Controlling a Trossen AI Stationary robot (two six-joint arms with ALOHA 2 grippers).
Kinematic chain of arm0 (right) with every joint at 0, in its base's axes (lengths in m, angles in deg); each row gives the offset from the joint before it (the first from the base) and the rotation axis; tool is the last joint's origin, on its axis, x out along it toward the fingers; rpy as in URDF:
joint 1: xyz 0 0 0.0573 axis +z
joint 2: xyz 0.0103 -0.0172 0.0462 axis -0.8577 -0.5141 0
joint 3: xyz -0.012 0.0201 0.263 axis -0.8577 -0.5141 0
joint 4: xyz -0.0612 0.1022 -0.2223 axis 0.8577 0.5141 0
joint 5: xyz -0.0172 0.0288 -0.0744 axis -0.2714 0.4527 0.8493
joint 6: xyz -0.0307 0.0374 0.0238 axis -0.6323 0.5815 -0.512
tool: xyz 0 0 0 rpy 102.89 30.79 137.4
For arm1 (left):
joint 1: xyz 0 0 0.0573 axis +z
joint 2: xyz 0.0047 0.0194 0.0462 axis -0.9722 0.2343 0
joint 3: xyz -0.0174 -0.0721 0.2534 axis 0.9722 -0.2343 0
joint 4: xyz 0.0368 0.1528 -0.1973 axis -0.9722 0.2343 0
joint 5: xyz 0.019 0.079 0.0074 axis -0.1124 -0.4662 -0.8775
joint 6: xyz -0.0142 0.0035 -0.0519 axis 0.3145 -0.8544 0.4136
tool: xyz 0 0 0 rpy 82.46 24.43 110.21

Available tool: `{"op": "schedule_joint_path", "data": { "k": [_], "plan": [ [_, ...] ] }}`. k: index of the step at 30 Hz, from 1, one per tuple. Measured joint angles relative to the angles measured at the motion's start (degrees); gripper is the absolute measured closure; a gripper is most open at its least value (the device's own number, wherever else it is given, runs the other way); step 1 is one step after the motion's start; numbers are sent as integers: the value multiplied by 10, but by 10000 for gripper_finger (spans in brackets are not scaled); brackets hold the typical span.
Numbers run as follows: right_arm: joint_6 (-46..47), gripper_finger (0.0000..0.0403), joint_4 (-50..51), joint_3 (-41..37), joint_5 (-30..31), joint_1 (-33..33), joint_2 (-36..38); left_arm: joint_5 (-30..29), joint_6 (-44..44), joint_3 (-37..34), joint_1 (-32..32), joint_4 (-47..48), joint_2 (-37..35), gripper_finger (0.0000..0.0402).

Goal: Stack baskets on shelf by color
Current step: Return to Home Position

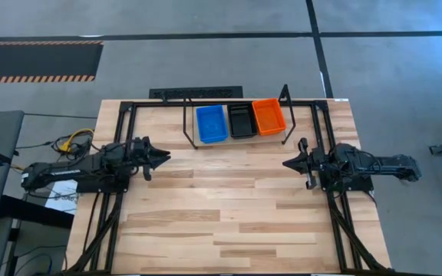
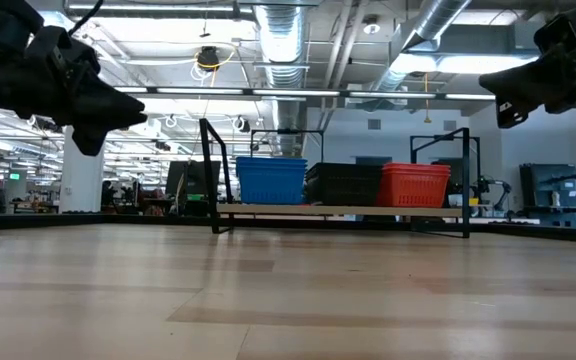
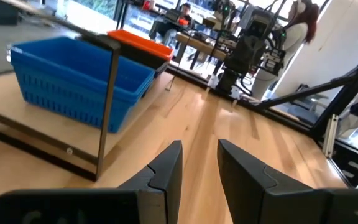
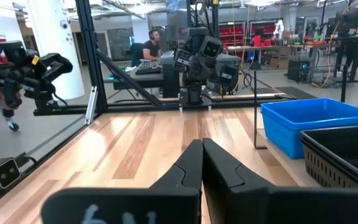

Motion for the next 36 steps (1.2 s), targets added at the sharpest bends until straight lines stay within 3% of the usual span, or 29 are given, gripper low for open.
{"op": "schedule_joint_path", "data": {
  "k": [18,36],
  "plan": [
    [-9,380,1,0,0,0,0,4,52,5,0,13,3,313],
    [-189,374,-21,8,-31,2,0,87,-114,7,0,2,3,313]
  ]
}}
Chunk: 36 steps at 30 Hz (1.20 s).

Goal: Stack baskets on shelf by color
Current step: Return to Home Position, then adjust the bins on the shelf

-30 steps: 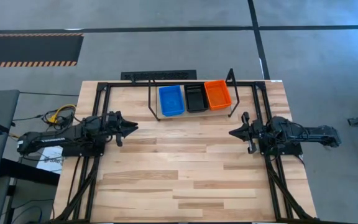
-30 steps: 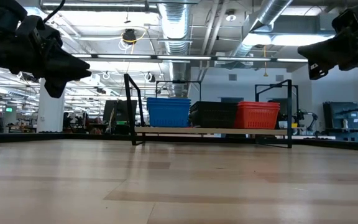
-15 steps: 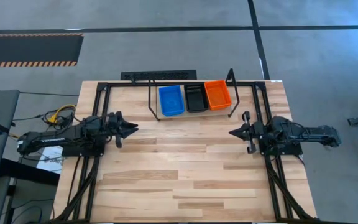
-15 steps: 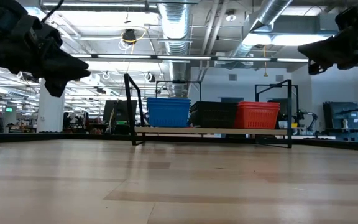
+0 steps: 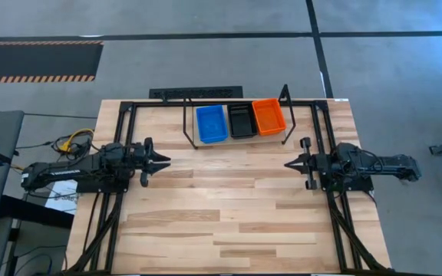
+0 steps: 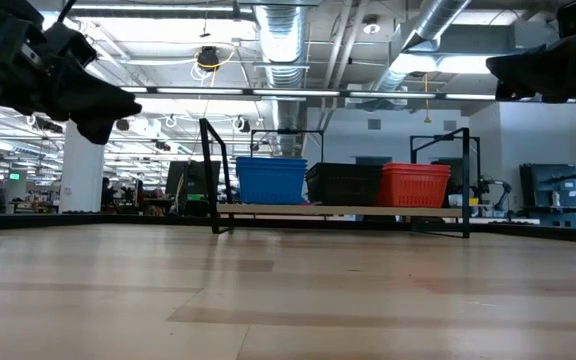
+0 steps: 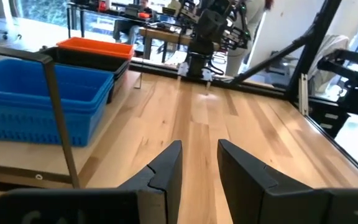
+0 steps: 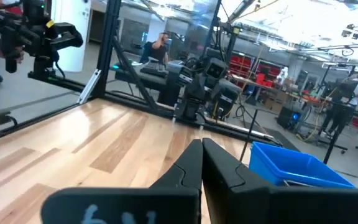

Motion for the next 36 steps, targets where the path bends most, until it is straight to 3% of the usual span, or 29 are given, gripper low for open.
{"op": "schedule_joint_path", "data": {
  "k": [5,14,21,27,34,36],
  "plan": [
    [14,376,-11,0,-1,0,0,8,0,0,0,0,0,313],
    [137,376,-180,5,20,-14,0,8,-8,1,0,-19,0,313],
    [143,373,38,97,44,-34,-2,17,-35,1,0,-56,0,313],
    [116,376,159,193,46,-36,-2,18,-30,1,0,-50,0,313],
    [178,375,359,270,111,-36,-21,18,-30,1,0,-48,0,313],
    [183,376,358,275,133,-36,-39,18,-29,1,0,-48,0,313]
  ]
}}
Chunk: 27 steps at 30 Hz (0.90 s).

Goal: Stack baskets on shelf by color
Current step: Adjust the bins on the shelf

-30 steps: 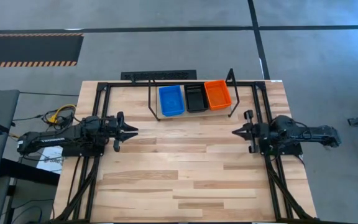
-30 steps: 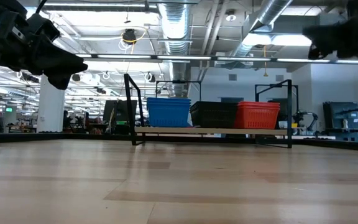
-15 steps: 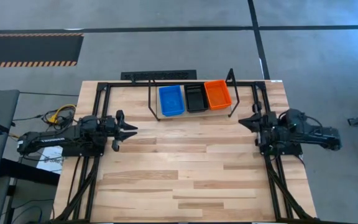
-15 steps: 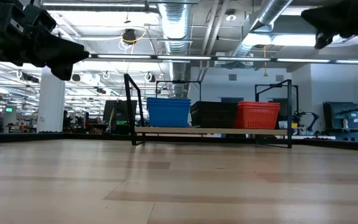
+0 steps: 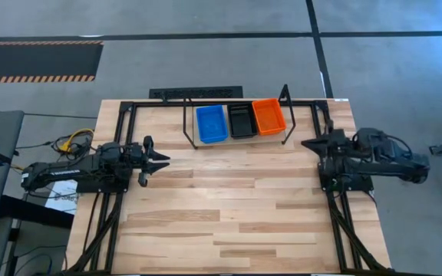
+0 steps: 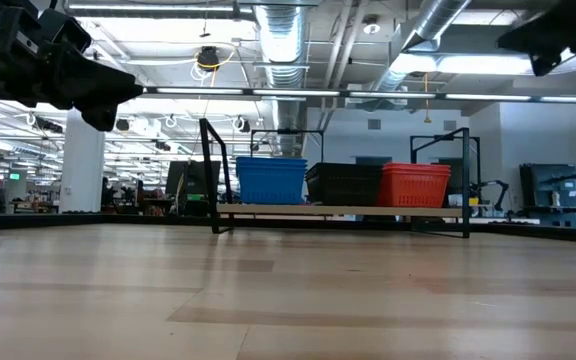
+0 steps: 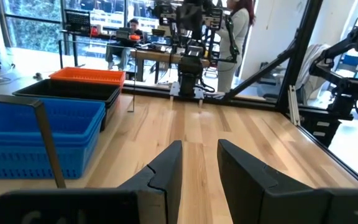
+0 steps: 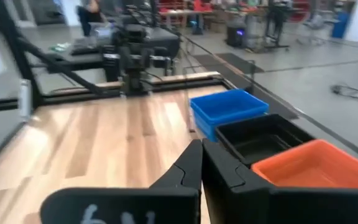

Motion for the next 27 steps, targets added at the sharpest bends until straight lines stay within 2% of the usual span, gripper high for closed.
{"op": "schedule_joint_path", "data": {
  "k": [3,7,15,21,24,27],
  "plan": [
    [-1,376,-3,9,23,0,-33,0,4,0,0,0,0,313],
    [41,374,-1,30,25,0,-101,0,5,0,0,1,0,313],
    [67,374,12,131,18,-2,-284,-1,5,0,0,1,0,313],
    [67,374,149,263,15,-40,-437,0,4,0,0,1,0,313],
    [50,374,238,323,-7,-78,-522,2,4,0,0,2,0,313],
    [1,373,260,372,-38,-117,-598,3,4,0,0,3,0,313]
  ]
}}
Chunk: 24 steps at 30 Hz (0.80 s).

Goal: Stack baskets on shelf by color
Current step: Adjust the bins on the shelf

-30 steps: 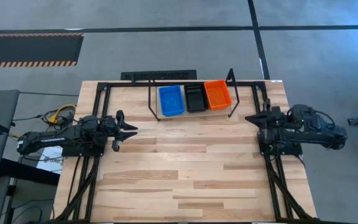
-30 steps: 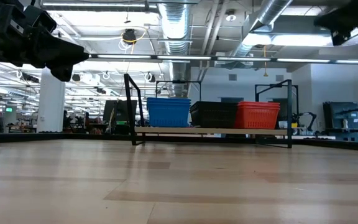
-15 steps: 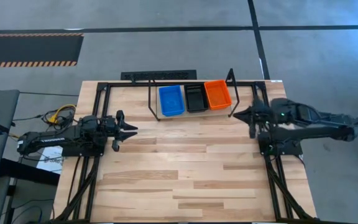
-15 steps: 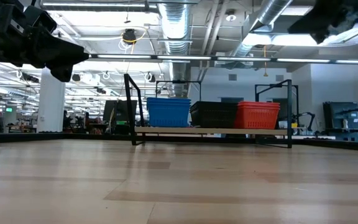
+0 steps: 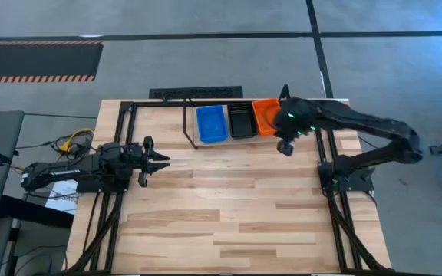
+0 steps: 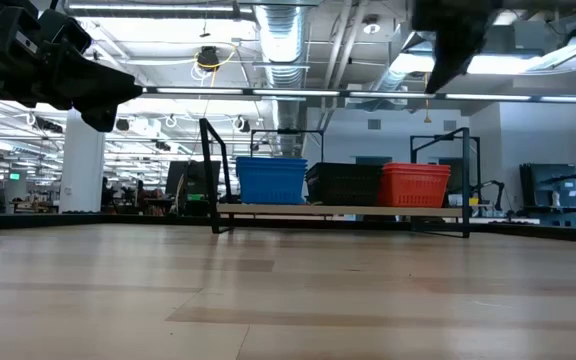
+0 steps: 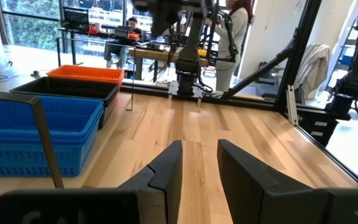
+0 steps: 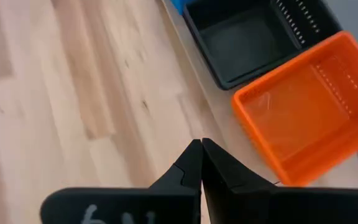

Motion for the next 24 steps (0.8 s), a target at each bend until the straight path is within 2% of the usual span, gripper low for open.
{"op": "schedule_joint_path", "data": {
  "k": [6,10,13,18,24],
  "plan": [
    [-91,373,2,70,-28,-79,-129,17,0,0,0,3,0,313],
    [-104,375,-5,103,-121,-105,-192,36,3,0,0,3,0,313],
    [-116,376,-30,117,-182,-88,-229,36,2,0,0,3,0,313],
    [-141,374,-55,160,-185,-46,-301,36,-4,0,0,3,0,313],
    [-169,376,-43,262,-194,-12,-403,35,-4,0,0,3,0,313]
  ]
}}
